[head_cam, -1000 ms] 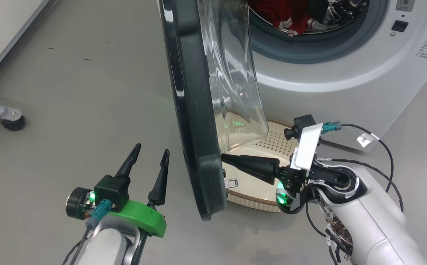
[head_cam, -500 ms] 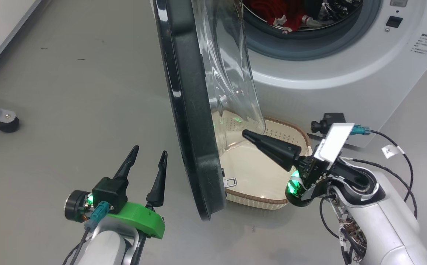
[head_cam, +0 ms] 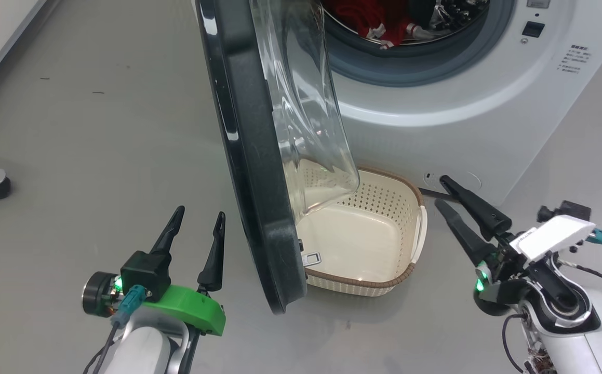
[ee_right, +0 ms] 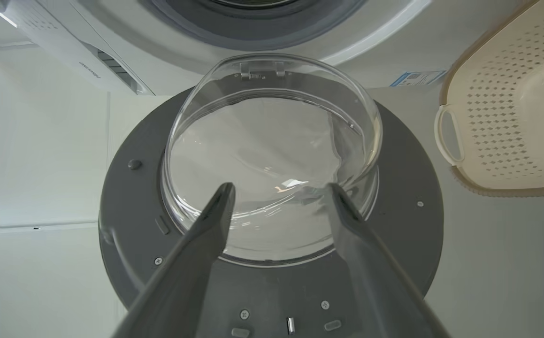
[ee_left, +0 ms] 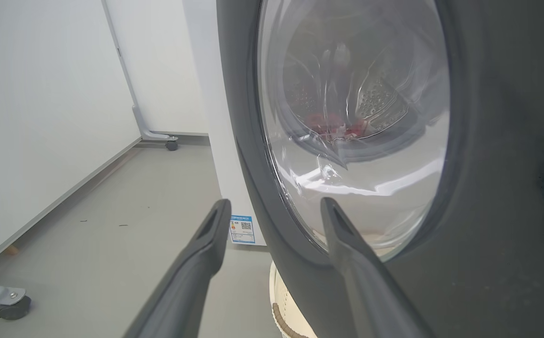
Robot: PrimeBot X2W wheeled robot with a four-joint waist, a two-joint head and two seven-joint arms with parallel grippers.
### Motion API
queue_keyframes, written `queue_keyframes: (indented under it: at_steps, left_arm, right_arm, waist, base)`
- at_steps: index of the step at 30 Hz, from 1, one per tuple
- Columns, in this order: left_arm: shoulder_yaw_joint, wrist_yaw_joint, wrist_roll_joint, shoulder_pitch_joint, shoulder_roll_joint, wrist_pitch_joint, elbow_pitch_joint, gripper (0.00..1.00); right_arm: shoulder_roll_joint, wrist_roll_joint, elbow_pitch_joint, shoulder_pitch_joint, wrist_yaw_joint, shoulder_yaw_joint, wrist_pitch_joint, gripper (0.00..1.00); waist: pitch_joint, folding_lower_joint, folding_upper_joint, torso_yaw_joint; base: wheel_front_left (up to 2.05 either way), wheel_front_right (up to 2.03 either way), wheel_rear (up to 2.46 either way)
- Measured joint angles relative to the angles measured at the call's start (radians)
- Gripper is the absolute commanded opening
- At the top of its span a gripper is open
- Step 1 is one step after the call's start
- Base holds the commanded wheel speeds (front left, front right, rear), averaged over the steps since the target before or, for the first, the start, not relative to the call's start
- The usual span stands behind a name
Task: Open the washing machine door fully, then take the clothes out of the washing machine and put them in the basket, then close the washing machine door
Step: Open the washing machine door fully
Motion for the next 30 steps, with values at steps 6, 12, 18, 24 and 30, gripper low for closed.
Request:
queue_keyframes:
  at_steps: [6,12,18,24,30]
  left_arm:
    - [0.002,0.0,0.001,0.009,0.0,0.0,0.001,1.0]
    - [0.008,0.0,0.001,0.01,0.0,0.0,0.002,1.0]
    - [0.012,0.0,0.001,0.01,0.0,0.0,0.009,1.0]
    - [0.02,0.003,-0.001,0.01,0.0,0.0,0.01,1.0]
    - [0.028,0.003,-0.002,0.01,0.0,0.0,0.012,1.0]
  right_arm:
    - [-0.039,-0.175,-0.024,0.049,0.0,-0.04,-0.145,1.0]
    - [-0.089,-0.426,-0.022,0.114,0.0,-0.057,-0.353,1.0]
    - [-0.173,-0.756,0.015,0.16,-0.002,-0.062,-0.587,1.0]
    - [-0.226,-1.018,0.032,0.184,-0.098,-0.051,-0.78,1.0]
    - [-0.243,-1.187,0.033,0.193,-0.181,-0.017,-0.751,1.0]
  waist:
    - [-0.007,0.0,0.0,-0.019]
    - [-0.011,0.0,0.0,-0.03]
    - [-0.012,0.0,0.0,-0.039]
    - [-0.011,0.0,0.0,-0.046]
    - [-0.011,0.0,0.0,-0.051]
  base:
    - [0.0,0.0,0.0]
    - [0.0,0.0,0.0]
    - [0.0,0.0,0.0]
    - [0.0,0.0,0.0]
    - [0.0,0.0,0.0]
